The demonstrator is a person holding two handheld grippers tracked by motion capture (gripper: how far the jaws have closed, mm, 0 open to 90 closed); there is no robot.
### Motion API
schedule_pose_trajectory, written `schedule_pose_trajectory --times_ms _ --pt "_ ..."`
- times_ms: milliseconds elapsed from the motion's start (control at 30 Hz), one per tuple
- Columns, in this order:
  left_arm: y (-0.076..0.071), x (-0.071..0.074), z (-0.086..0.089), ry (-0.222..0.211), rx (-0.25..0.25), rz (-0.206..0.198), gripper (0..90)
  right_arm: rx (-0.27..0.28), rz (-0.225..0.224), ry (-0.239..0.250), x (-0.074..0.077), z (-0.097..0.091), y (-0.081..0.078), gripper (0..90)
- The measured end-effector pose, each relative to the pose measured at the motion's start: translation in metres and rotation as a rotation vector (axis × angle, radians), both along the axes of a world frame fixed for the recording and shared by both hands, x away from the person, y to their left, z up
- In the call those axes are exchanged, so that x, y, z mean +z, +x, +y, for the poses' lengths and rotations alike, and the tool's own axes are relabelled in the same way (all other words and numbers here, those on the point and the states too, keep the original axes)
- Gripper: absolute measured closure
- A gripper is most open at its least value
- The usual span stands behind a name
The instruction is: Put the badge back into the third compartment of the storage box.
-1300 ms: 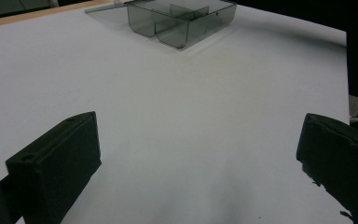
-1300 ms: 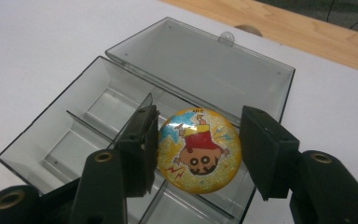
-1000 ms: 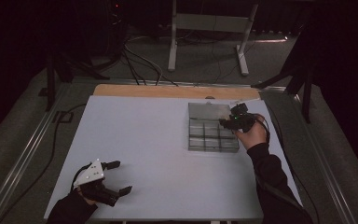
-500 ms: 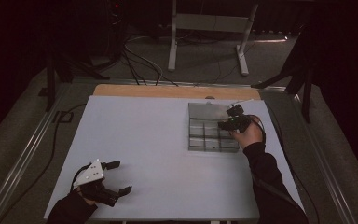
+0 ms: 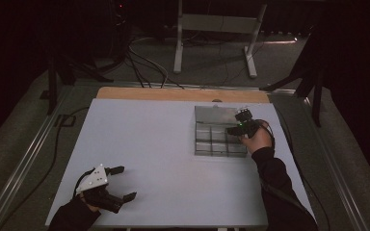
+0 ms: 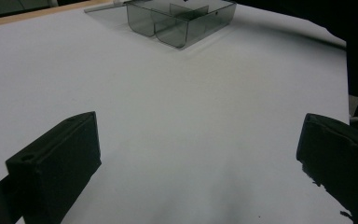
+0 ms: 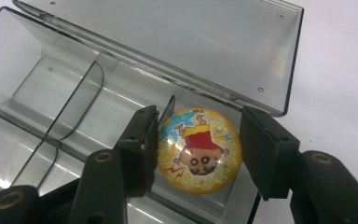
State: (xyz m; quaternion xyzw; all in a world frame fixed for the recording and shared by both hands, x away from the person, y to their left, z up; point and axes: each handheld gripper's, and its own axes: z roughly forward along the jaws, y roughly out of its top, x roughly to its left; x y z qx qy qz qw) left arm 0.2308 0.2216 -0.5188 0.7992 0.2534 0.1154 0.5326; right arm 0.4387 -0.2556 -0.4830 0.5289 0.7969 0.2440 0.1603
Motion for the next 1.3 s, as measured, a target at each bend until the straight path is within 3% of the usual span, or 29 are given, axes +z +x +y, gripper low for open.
schedule_pose_trajectory --times_ms 233,467,533,667,733,867,1300 --pt "0.0 0.0 0.0 -0.001 0.002 0.002 0.0 0.016 -0.026 0.009 0.005 -0.001 -0.003 45.7" --pt "-0.001 0.0 0.0 0.002 0.001 -0.001 0.0 0.012 -0.037 0.046 0.014 -0.002 -0.008 21.1" --pt "0.0 0.0 0.0 0.001 0.0 -0.001 0.0 0.037 -0.047 0.052 0.018 -0.001 -0.011 14.4" --pt "0.0 0.0 0.0 0.003 0.0 -0.002 0.0 0.081 -0.055 0.077 0.024 0.0 -0.017 11.1" --pt "0.0 0.0 0.0 0.002 0.001 -0.002 0.0 0.135 -0.066 0.109 0.03 0.002 -0.023 3.8" --pt "-0.001 0.0 0.0 0.005 0.0 -0.003 0.0 0.174 -0.119 0.147 0.037 0.006 -0.033 0.0" --pt "-0.001 0.001 0.0 -0.002 0.002 -0.002 0.0 0.299 -0.114 0.24 0.052 0.02 -0.066 0.0"
